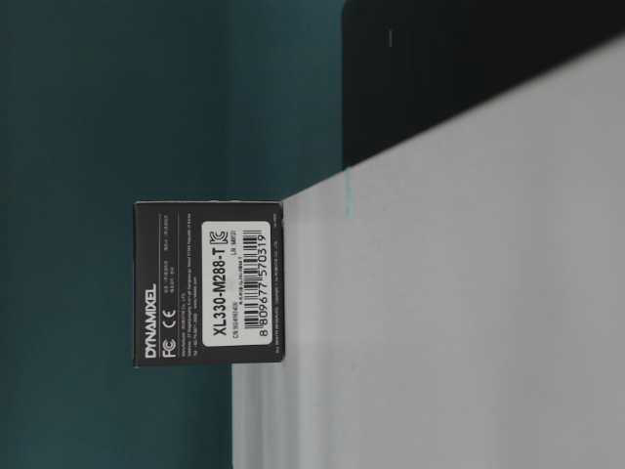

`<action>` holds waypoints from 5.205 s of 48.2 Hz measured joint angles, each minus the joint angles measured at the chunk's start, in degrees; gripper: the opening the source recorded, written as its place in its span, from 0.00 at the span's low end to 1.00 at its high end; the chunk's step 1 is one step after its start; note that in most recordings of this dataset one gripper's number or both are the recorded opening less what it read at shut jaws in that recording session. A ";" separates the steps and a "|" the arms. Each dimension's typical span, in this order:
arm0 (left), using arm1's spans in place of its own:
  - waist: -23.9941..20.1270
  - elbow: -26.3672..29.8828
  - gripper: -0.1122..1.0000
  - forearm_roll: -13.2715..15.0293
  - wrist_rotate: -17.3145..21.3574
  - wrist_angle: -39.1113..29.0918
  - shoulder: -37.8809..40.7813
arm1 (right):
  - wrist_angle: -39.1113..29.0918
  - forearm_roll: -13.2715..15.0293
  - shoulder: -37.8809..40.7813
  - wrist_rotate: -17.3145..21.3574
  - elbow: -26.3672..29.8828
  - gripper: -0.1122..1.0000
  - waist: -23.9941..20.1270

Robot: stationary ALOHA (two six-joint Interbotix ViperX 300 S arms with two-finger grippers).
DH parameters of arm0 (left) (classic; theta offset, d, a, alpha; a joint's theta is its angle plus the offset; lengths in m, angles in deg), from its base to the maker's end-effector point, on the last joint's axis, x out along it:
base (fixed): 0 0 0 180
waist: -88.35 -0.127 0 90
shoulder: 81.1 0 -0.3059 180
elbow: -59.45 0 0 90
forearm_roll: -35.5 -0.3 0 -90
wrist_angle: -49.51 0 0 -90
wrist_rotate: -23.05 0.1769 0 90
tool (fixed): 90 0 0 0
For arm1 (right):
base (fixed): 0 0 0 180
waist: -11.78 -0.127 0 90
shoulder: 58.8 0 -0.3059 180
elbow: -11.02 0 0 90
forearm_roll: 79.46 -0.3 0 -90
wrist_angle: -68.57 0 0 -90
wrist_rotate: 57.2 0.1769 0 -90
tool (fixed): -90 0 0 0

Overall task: Place the box from the black base onto the white base.
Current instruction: 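Lower the open right gripper over the black box, then close the right gripper on the black box and lift it, then carry the box left with the right gripper onto the white base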

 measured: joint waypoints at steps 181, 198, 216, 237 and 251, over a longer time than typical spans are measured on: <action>0.00 0.35 0.05 -0.09 -1.32 -0.35 0.09 | 19.95 21.36 9.05 21.62 -5.10 0.66 3.25; 0.00 0.35 0.05 -0.09 -1.32 -0.35 0.09 | 12.66 21.27 0.88 17.84 -0.79 0.66 2.90; 0.00 0.35 0.05 -0.09 -1.32 -0.35 0.09 | 3.16 19.51 2.20 5.89 10.46 0.66 2.20; 0.00 0.35 0.05 -0.09 -1.41 -0.35 -0.18 | 0.09 19.34 13.18 5.01 23.82 0.66 2.11; 0.00 0.88 0.05 0.00 -1.41 0.35 -0.88 | -2.55 19.25 20.30 4.83 30.67 0.66 2.99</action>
